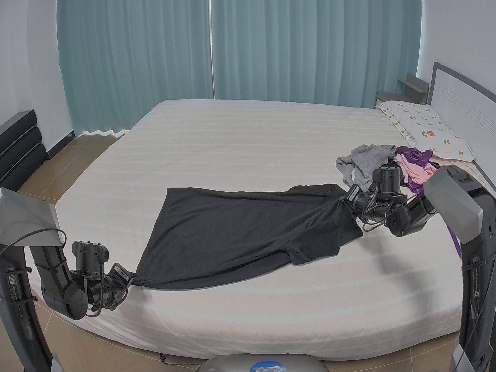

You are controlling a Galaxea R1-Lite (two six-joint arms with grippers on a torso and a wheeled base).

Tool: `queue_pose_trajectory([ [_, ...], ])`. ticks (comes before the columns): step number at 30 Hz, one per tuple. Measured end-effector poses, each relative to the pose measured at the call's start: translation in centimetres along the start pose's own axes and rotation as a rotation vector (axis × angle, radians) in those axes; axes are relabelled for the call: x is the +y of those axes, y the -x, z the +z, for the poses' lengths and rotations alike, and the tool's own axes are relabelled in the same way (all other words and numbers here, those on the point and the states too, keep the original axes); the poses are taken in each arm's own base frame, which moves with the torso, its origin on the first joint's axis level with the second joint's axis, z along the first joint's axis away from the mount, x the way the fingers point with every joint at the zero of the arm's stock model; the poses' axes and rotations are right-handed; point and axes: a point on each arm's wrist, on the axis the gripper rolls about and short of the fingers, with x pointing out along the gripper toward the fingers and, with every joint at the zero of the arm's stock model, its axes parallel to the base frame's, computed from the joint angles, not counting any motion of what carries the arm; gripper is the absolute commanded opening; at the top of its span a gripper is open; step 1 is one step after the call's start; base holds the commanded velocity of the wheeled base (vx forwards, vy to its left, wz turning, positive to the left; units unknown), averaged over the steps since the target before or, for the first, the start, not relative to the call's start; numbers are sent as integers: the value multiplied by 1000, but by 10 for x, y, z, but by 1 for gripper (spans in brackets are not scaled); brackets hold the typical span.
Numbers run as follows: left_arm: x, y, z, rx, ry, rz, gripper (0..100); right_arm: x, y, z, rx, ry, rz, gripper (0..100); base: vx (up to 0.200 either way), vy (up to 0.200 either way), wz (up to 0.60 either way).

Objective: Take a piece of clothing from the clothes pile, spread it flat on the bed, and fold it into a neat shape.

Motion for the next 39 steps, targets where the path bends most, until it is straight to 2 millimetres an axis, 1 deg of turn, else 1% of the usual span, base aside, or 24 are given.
queue_pose_trajectory([
  [5, 0, 0, 0, 2, 0, 1, 0, -3, -19, -11, -14, 9, -13, 0, 0, 0, 0],
  [6, 0, 0, 0, 2, 0, 2, 0, -4, -22, -13, -11, 9, -12, 100, 0, 0, 0],
  [11, 0, -1, -1, 3, -1, 3, 0, -10, -28, -15, -9, -5, -10, 100, 0, 0, 0],
  [16, 0, 0, -1, 4, -2, 3, 0, -11, -22, -8, -9, -24, -3, 100, 0, 0, 0],
  [20, 1, 0, -1, 4, -2, 3, 0, -14, -6, -5, 23, -4, 24, 100, 0, 0, 0],
  [24, 1, 0, -1, 4, -1, 4, 0, -21, 14, -9, 54, 42, 59, 100, 0, 0, 0],
  [29, 1, 0, -1, 5, -1, 5, 0, -31, 40, -22, 159, 83, 109, 100, 0, 0, 0],
  [32, 1, 0, -2, 6, -1, 6, 0, -38, 55, -32, 227, 159, 150, 100, 0, 0, 0],
  [36, 1, 0, -2, 6, -1, 7, 0, -43, 67, -43, 274, 241, 171, 100, 0, 0, 0],
  [39, 1, 0, -2, 6, -2, 7, 0, -45, 69, -51, 301, 261, 178, 100, 0, 0, 0],
])
